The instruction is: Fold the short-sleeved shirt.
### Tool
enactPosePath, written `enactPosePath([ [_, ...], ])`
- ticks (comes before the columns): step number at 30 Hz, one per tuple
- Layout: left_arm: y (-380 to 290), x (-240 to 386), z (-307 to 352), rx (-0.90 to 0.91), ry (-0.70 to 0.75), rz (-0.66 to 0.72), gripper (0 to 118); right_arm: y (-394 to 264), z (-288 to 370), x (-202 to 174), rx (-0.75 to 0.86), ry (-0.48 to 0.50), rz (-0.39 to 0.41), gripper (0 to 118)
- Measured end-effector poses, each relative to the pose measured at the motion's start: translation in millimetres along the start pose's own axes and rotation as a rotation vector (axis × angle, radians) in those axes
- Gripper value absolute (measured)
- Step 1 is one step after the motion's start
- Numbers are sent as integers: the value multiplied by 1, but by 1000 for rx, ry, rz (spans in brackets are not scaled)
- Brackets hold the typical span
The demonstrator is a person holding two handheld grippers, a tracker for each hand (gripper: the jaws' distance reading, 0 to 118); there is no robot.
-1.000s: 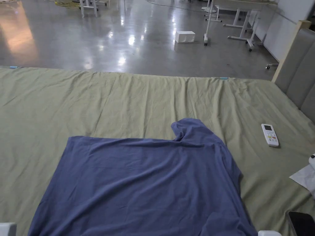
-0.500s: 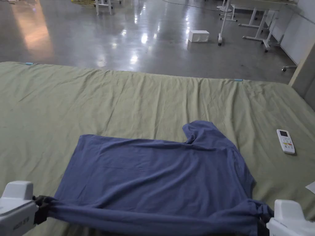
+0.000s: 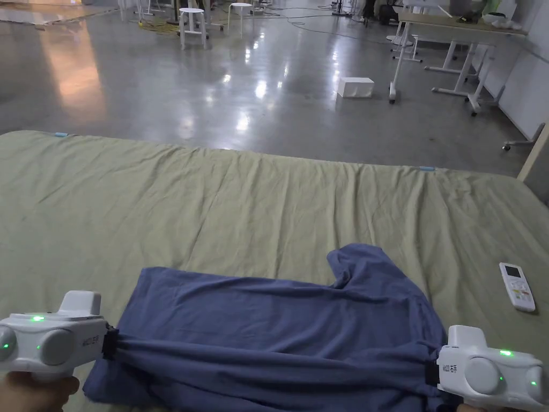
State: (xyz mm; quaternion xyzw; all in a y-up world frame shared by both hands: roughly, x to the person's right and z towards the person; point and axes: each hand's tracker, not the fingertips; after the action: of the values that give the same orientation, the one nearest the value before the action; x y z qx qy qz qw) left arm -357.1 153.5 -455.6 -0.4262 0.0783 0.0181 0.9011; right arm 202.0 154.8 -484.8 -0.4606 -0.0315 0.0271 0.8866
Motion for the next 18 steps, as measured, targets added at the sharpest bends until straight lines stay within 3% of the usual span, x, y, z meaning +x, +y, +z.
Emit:
enactPosePath([
  [7, 11, 3, -28, -50, -2, 0, 6, 7, -26, -5, -30, -3, 45, 11],
  [9, 7, 6, -28, -50, 9, -21, 7, 4, -21, -7, 2, -31, 72, 31],
  [10, 6, 6, -26, -48, 3, -27, 8, 3, -17, -8, 18, -36, 83, 35],
  [12, 1, 6, -18, -30, -4, -20, 24, -2, -3, -6, 68, -38, 69, 45],
  [14, -2, 7, -7, 5, -31, 5, 53, -5, 16, -8, 156, -37, 56, 73],
  [15, -4, 8, 2, 40, -44, 15, 59, -8, 27, -9, 207, -32, 52, 80],
  [18, -10, 14, 31, 153, -53, 10, 62, -16, 62, -19, 360, -34, 61, 81],
])
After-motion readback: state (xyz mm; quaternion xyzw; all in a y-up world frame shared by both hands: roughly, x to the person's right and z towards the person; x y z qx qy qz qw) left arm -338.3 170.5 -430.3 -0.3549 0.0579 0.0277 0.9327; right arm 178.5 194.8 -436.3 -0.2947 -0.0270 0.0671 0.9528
